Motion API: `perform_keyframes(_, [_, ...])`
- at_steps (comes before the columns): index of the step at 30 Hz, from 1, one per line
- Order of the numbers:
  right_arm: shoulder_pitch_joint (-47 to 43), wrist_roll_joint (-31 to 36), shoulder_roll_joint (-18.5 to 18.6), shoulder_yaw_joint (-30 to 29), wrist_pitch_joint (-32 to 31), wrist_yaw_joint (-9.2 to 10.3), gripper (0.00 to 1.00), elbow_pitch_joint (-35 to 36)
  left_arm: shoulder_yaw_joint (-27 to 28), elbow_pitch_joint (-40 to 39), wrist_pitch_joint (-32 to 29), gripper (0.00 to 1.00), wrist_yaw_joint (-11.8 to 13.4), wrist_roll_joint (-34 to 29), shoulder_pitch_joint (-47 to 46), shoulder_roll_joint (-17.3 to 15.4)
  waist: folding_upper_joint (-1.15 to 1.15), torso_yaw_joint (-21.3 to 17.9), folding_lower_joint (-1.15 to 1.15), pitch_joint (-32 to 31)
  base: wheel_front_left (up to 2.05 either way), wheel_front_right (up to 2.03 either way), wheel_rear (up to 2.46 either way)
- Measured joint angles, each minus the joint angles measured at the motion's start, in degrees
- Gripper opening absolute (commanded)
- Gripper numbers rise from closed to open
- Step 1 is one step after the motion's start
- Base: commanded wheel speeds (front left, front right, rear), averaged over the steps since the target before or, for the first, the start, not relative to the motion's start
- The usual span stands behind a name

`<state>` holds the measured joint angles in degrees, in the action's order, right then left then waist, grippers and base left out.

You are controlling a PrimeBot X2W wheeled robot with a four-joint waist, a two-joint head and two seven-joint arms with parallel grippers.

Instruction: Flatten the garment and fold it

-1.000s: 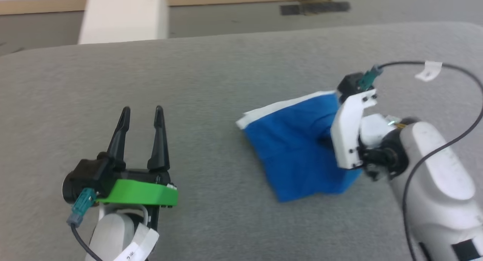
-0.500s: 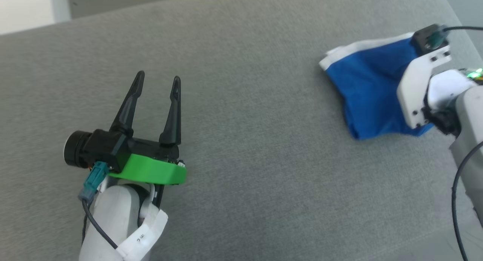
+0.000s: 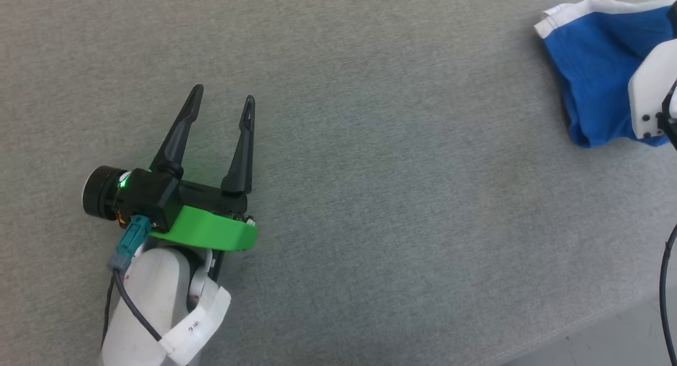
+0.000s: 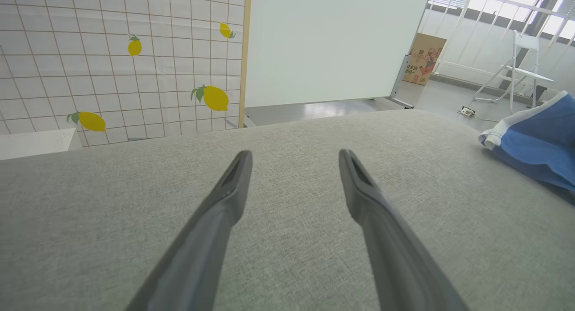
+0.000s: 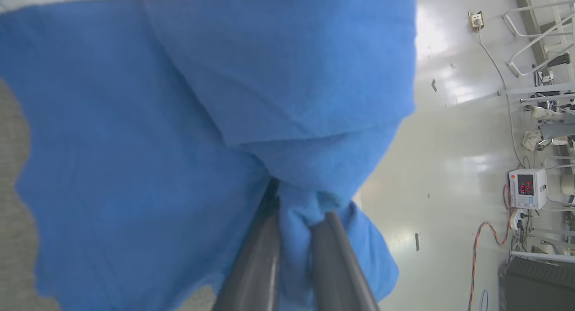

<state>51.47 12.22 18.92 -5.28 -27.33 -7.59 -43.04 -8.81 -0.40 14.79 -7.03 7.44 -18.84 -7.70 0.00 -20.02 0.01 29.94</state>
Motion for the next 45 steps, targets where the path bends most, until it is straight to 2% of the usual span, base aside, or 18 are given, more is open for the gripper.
perform_keyframes(1, [0.22, 0.71, -0.47, -1.30, 0.60, 0.00, 0.00, -0.37, 0.05, 0.00, -0.01, 1.00, 0.00, 0.00, 0.00, 0.00, 0.00, 0.26, 0.00, 0.05, 0.00, 0.00, 0.00])
perform_keyframes(2, [0.37, 1.59, -0.90, -2.52, 1.40, 0.00, 0.47, -0.76, 0.07, 0.08, -0.01, 1.00, 0.00, 0.01, 0.01, 0.04, 0.00, 0.58, 0.00, 0.03, 0.00, 0.00, 0.00])
perform_keyframes(3, [0.45, 2.41, -1.22, -3.60, 2.04, 0.00, 1.00, -1.27, 0.10, 0.15, 0.00, 1.00, 0.00, 0.03, 0.01, 0.12, 0.00, 0.92, 0.00, -0.12, 0.00, 0.00, 0.00])
perform_keyframes(9, [0.31, 4.87, -1.70, -6.64, 8.90, 0.00, 1.00, -2.75, 0.60, 0.83, -0.01, 1.00, 0.02, 1.24, 0.19, 1.83, 0.00, 2.65, 0.00, -3.03, 0.00, 0.00, 0.00])
perform_keyframes(13, [-0.87, 3.00, -2.10, -7.14, 13.37, 0.00, 1.00, -3.01, 1.62, 1.57, -0.01, 1.00, 0.29, 2.00, 1.84, 2.98, 0.00, 4.12, 0.00, -6.24, 0.00, 0.00, 0.00])
perform_keyframes(14, [-3.81, 0.71, -2.66, -7.24, 15.37, 0.00, 1.00, -2.43, 2.33, 2.40, 0.00, 1.00, 0.51, 2.58, 4.17, 3.57, 0.00, 5.33, 0.00, -9.03, 0.00, 0.00, 0.00])
perform_keyframes(21, [-13.74, -2.94, -2.54, -7.27, 14.96, 0.00, 1.00, 1.40, 2.76, 3.74, 0.00, 1.00, 0.54, 3.19, 8.24, 4.24, 0.00, 8.65, -0.01, -15.78, 0.00, 0.00, 0.00])
perform_keyframes(27, [-21.34, -5.24, -3.34, -9.71, 15.27, 0.00, 1.00, 10.58, 2.80, 3.92, 0.00, 1.00, 0.55, 4.65, 10.81, 4.49, 0.00, 11.45, -0.01, -20.69, 0.00, 0.00, 0.00])
perform_keyframes(31, [-26.33, -8.77, -5.49, -9.61, 16.88, 0.00, 1.00, 19.60, 3.24, 3.68, 0.00, 1.00, 0.62, 5.33, 11.88, 4.57, 0.00, 12.87, -0.01, -23.42, 0.00, 0.00, 0.00])
perform_keyframes(36, [-33.81, -14.70, -8.90, -7.05, 22.49, 0.00, 1.00, 32.11, 3.33, 3.33, 0.00, 1.00, 1.12, 6.36, 12.35, 4.61, 0.00, 14.76, -0.02, -25.55, 0.00, 0.00, 0.00])
perform_keyframes(39, [-37.54, -17.05, -10.72, -5.33, 26.58, 0.00, 1.00, 37.11, 3.35, 3.18, 0.00, 1.00, 1.62, 6.71, 12.48, 4.63, 0.00, 15.82, -0.01, -26.16, 0.00, 0.00, 0.00])
perform_keyframes(45, [-43.81, -19.09, -13.30, -2.37, 34.07, 0.01, 1.00, 41.59, 2.65, 3.52, 0.00, 1.00, 2.14, 6.98, 12.94, 4.66, 0.00, 17.78, -0.01, -26.93, 0.00, 0.00, 0.00])
